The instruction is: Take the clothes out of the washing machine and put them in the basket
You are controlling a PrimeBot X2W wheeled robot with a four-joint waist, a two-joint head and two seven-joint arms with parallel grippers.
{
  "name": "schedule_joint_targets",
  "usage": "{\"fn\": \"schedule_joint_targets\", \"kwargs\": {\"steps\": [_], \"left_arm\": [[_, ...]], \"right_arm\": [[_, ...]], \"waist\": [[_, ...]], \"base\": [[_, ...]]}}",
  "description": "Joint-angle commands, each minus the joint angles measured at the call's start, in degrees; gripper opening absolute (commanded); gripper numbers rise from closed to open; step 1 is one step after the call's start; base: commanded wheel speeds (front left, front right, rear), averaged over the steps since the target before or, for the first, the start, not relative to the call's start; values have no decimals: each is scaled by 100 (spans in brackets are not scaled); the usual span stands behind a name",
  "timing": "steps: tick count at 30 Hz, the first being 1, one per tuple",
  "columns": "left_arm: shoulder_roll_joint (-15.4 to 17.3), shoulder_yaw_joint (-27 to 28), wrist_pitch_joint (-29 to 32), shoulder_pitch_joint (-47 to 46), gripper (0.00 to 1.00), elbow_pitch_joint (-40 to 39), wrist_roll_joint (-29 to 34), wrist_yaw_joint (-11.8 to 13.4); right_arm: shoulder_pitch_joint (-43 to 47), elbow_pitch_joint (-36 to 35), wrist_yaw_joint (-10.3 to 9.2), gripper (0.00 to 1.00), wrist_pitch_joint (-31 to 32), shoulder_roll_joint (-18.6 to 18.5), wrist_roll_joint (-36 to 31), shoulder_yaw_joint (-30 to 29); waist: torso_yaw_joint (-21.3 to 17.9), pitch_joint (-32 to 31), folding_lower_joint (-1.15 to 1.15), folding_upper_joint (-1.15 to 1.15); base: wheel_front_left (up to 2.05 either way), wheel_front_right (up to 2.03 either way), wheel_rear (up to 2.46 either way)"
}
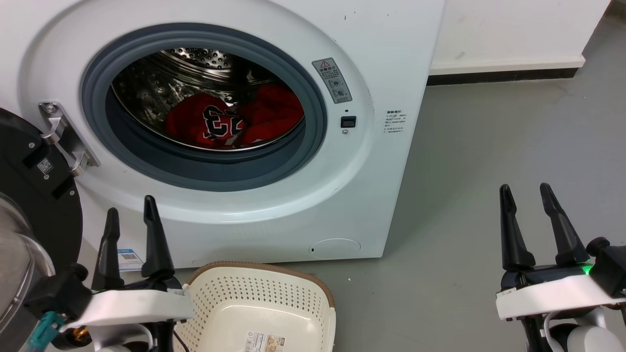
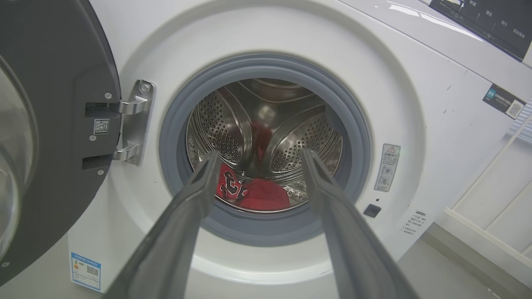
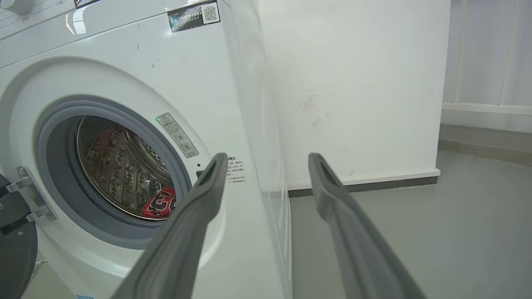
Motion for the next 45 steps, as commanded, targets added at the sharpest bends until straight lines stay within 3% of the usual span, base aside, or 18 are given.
{"fn": "schedule_joint_targets", "kwargs": {"steps": [1, 13, 24, 27, 40, 45], "left_arm": [[35, -51, -58, 48, 100, -85, 172, -36], [478, -767, -220, 175, 100, 232, 1119, 629], [762, -1195, -358, 103, 100, 437, 1568, 1024], [776, -1336, -435, 119, 100, 436, 1587, 865], [261, -566, -576, 321, 100, 469, 1877, -48], [151, -436, -622, 337, 100, 478, 2206, -252]], "right_arm": [[-12, -49, -1, 100, -51, -20, -168, 9], [84, 187, -1, 100, -214, -22, -802, 55], [46, 370, -1, 100, -349, -24, -1315, 102], [48, 332, -2, 100, -438, -24, -1491, 143], [121, 500, -2, 100, -575, -19, -1292, 24], [98, 543, -3, 100, -623, -20, -1422, 36]], "waist": [[-4, -2, 0, 0], [-52, 29, 0, 0], [-70, 100, 0, 0], [-89, 120, 0, 0], [-89, 121, 0, 0], [-101, 125, 0, 0]], "base": [[0, 0, 0], [0, 0, 0], [0, 0, 0], [0, 0, 0], [0, 0, 0], [0, 0, 0]]}}
